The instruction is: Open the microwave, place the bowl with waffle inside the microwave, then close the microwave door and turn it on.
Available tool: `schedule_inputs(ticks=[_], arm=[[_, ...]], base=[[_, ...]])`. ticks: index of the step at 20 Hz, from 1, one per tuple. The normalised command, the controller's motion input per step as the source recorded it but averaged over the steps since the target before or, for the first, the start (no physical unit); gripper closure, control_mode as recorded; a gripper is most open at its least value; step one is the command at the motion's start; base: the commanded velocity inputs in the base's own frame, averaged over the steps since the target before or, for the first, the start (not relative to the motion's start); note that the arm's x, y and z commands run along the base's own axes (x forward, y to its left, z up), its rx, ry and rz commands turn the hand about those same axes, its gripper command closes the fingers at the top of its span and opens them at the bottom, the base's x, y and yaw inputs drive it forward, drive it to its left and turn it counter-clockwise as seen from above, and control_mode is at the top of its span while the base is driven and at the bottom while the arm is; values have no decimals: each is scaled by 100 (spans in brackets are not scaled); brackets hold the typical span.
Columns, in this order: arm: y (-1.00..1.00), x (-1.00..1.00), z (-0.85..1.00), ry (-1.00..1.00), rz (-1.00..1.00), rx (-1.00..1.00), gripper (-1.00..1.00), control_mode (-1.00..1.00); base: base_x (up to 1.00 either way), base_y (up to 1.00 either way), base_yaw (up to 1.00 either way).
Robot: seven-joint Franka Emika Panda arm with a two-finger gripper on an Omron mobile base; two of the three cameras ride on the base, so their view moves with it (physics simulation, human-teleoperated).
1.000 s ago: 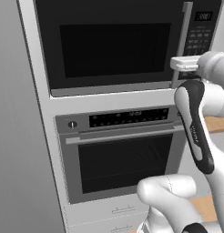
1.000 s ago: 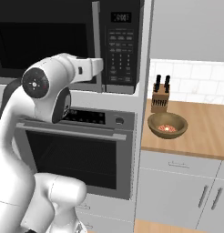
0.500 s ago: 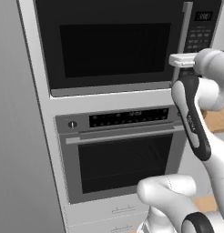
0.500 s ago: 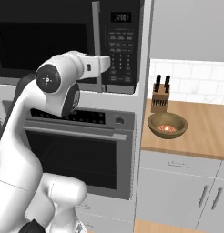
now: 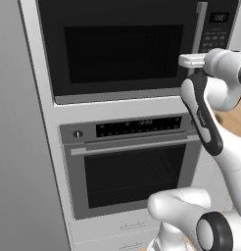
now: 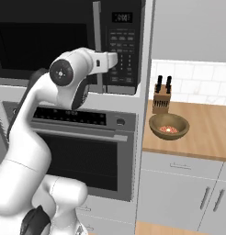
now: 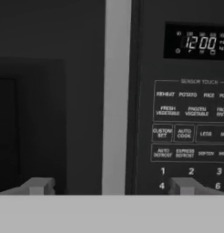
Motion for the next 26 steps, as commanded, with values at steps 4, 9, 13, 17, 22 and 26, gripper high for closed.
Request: schedule_inputs(ticks=[4, 9, 13, 17, 22, 26], arm=[[0, 30, 0, 0, 0, 0, -100, -100], [0, 22, 0, 0, 0, 0, -100, -100], [0, 21, 0, 0, 0, 0, -100, -100], [0, 23, 0, 0, 0, 0, -100, -100], [0, 2, 0, 0, 0, 0, -100, -100], [0, 0, 0, 0, 0, 0, 100, -100]], base=[[0, 0, 0], [0, 0, 0], [0, 0, 0], [0, 0, 0], [0, 0, 0], [0, 0, 0]])
